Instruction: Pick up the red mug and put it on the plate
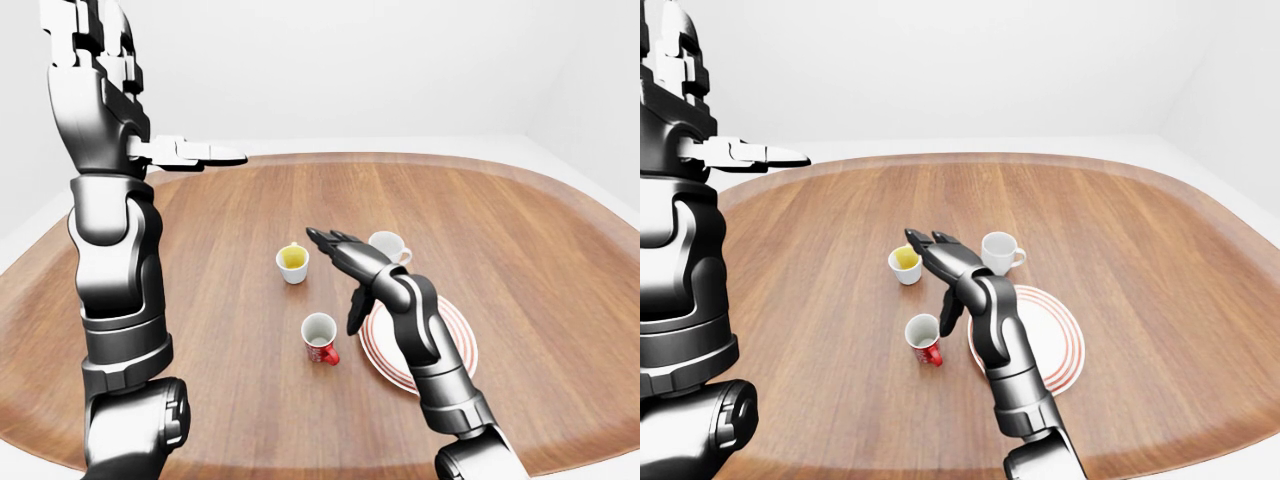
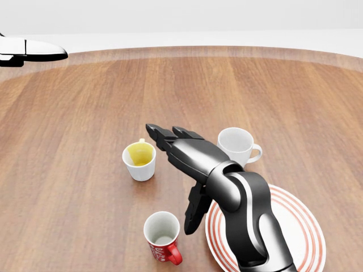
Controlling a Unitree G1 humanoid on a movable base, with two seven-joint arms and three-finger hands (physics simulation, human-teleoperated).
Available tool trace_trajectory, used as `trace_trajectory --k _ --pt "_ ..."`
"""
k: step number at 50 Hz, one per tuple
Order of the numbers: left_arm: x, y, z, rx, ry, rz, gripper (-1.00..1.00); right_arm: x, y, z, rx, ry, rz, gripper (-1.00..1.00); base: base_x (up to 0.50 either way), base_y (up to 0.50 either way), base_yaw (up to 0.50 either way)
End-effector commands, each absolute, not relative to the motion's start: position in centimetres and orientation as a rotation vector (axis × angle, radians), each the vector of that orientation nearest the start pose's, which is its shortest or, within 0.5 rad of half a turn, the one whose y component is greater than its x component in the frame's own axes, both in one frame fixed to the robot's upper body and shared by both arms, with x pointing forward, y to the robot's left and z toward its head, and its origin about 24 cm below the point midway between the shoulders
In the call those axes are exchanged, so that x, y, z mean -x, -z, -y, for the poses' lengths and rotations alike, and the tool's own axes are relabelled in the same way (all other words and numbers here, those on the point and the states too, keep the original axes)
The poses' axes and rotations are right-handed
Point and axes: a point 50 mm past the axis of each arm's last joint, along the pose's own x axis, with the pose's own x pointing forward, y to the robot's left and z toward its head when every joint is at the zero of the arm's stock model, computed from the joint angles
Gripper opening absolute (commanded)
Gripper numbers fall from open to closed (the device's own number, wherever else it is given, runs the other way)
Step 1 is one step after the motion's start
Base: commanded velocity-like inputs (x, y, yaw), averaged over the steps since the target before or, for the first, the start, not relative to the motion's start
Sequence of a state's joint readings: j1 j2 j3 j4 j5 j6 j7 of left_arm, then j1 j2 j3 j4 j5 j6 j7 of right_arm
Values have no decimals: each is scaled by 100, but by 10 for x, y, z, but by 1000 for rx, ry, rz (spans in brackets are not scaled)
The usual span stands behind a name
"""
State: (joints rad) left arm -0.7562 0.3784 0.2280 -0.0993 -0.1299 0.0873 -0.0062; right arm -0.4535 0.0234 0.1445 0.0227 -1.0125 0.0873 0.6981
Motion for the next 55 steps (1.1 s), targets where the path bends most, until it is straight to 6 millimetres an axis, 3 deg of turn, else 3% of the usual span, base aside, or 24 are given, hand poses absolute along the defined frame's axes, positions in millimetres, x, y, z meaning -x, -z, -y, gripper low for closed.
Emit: trace_trajectory --k 1,10,55 --pt "-309 -299 -206 -156 -77 801 100 -310 -111 63 1086 -657 17 100 0 0 0" --pt "-312 -294 -207 -156 -76 779 100 -315 -94 64 1048 -689 -47 100 0 0 0" --pt "-312 -291 -212 -151 -89 762 100 -310 -55 47 982 -734 -132 100 0 0 0"
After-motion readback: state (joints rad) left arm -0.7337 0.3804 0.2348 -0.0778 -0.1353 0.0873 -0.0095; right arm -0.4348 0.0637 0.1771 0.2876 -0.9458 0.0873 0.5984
